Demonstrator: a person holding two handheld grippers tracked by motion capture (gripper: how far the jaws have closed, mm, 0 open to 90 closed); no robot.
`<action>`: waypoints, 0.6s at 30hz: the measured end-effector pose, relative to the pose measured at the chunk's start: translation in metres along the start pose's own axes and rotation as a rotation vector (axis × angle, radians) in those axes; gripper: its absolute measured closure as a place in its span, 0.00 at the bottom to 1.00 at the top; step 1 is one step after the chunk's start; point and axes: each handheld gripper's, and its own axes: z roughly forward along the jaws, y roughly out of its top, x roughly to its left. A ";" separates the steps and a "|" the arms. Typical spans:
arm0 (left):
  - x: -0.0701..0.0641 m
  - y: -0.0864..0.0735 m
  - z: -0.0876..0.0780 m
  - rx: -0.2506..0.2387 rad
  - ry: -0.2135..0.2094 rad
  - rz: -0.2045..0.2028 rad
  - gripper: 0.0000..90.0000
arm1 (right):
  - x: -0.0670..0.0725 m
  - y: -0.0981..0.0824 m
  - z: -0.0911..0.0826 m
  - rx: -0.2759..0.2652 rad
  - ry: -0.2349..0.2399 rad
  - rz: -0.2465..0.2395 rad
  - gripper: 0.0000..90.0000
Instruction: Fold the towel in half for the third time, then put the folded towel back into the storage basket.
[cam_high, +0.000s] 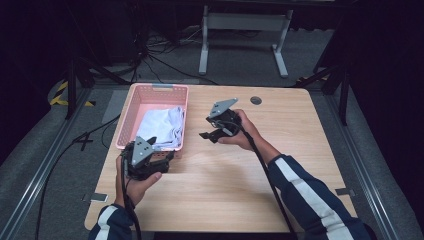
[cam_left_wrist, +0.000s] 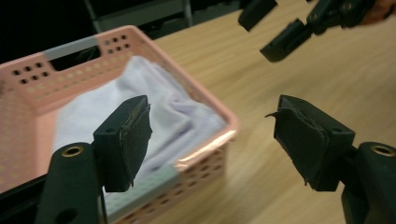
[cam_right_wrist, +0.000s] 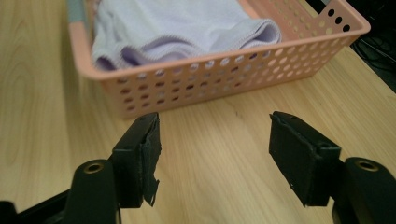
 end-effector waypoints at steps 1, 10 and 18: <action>-0.006 0.000 0.002 0.014 -0.010 0.015 0.30 | 0.001 -0.005 -0.007 0.003 0.002 -0.004 0.37; -0.050 -0.012 0.020 0.151 -0.093 0.148 0.33 | 0.011 -0.062 -0.067 0.036 -0.060 0.014 0.36; -0.074 -0.028 0.041 0.262 -0.221 0.190 0.28 | 0.027 -0.128 -0.106 0.082 -0.099 0.052 0.32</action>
